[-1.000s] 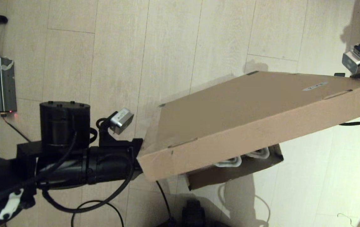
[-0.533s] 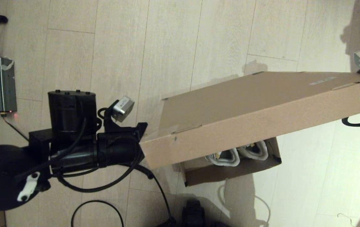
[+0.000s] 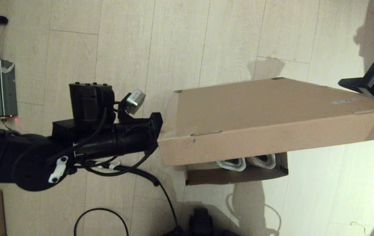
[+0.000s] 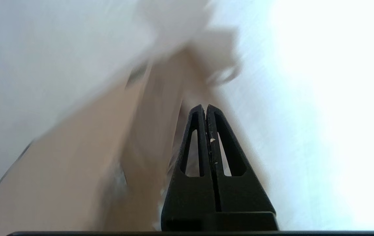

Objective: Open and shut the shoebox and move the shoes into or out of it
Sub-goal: Open the shoe box

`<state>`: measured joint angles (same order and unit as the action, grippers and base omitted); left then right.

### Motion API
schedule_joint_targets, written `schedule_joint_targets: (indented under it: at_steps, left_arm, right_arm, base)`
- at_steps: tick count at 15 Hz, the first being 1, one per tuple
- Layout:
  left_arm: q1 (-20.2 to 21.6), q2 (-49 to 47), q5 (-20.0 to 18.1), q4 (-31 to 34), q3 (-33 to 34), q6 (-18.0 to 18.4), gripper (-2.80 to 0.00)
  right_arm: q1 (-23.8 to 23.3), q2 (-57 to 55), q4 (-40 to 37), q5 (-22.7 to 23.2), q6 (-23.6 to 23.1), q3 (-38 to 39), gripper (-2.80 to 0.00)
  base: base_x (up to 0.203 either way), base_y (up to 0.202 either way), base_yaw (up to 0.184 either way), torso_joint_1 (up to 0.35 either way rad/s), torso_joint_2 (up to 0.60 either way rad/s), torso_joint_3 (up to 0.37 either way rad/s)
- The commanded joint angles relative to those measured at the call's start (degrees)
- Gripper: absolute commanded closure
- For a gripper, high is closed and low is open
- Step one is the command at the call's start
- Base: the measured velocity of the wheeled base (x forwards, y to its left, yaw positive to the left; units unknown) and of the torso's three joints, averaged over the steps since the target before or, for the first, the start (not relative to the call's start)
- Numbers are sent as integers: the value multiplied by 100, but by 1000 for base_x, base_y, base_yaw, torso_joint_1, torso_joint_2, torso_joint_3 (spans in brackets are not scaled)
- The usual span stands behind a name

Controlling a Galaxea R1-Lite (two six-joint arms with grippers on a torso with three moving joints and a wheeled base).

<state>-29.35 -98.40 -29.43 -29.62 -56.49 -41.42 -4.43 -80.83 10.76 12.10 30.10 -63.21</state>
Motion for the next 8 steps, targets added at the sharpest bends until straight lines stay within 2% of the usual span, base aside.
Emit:
schedule_joint_targets:
  at_steps: [1,4,6,8]
  left_arm:
    - [-3,-237,-19,-17,-230,-24,0]
    - [-2,-433,-27,-14,-574,-109,0]
    - [0,-538,-27,-8,-768,-129,0]
    - [0,-628,-22,0,-949,-142,0]
  right_arm:
    - [3,58,10,-426,15,-161,0]
    - [-1,112,12,-1121,133,-773,0]
    - [-4,347,-13,-1216,586,-1314,0]
    - [-3,675,-185,-1193,736,-1625,0]
  base:
    - [0,0,0,0,0,0]
    - [0,0,0,0,0,0]
    - [0,0,0,0,0,0]
    - [0,0,0,0,0,0]
